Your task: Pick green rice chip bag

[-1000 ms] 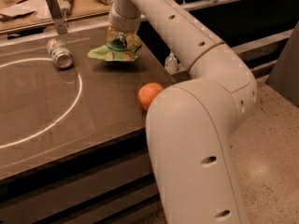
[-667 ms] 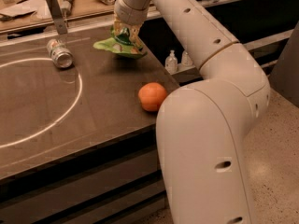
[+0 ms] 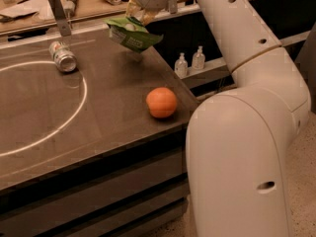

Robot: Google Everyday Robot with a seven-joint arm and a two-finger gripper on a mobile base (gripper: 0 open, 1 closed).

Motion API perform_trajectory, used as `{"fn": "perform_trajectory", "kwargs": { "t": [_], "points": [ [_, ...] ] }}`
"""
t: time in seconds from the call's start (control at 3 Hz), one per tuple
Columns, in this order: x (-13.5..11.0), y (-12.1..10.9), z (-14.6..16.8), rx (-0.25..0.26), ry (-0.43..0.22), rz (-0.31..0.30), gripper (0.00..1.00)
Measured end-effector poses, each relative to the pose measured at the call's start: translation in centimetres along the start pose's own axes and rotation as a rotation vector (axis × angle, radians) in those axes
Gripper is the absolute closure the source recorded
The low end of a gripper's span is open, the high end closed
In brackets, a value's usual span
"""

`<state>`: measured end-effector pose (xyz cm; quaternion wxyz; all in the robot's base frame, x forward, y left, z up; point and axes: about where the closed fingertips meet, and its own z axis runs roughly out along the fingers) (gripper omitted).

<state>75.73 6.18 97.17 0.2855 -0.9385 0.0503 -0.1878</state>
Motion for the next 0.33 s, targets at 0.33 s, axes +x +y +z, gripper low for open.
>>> {"fn": "perform_trajectory", "kwargs": {
  "t": [0.33],
  "points": [
    [0.00, 0.00, 0.00, 0.000, 0.000, 0.000, 1.00]
  ]
}}
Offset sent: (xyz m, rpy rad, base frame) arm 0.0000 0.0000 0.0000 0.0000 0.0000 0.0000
